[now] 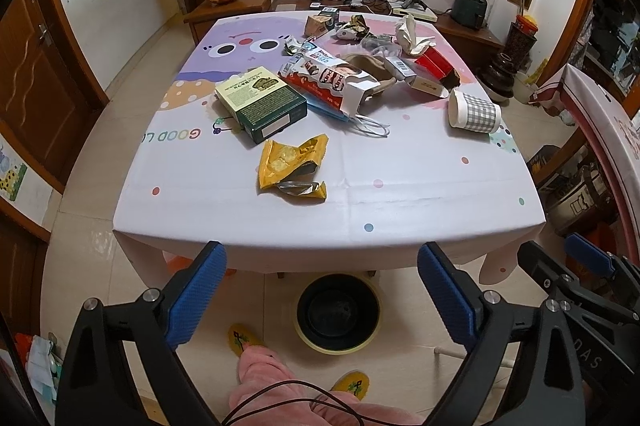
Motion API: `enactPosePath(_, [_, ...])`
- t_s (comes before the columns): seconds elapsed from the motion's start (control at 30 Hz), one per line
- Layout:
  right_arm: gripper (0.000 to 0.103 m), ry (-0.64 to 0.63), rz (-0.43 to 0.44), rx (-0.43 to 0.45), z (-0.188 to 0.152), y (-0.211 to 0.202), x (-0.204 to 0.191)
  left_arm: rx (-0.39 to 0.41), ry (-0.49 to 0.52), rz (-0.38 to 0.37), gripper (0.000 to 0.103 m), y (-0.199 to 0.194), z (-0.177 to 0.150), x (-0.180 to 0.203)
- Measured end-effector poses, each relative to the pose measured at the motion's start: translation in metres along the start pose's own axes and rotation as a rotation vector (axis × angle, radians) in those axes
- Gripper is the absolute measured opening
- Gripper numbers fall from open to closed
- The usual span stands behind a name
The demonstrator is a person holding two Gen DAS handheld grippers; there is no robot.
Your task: Collect trash
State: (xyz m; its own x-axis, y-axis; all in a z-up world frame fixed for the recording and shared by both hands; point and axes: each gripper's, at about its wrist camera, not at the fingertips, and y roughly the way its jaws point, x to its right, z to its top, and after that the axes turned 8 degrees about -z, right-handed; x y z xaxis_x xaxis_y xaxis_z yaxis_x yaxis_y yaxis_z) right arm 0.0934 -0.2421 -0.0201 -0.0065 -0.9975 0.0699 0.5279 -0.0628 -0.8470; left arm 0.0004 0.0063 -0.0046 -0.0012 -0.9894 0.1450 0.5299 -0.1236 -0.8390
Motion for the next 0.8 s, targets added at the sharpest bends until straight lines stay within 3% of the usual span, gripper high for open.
enactPosePath(0.8, [0.07,-0.002,-0.003,-0.002,0.0005,0.001,-0.0031,-0.016,-0.007,0.011,0.095,0.0023,-0.0035,-0.0012])
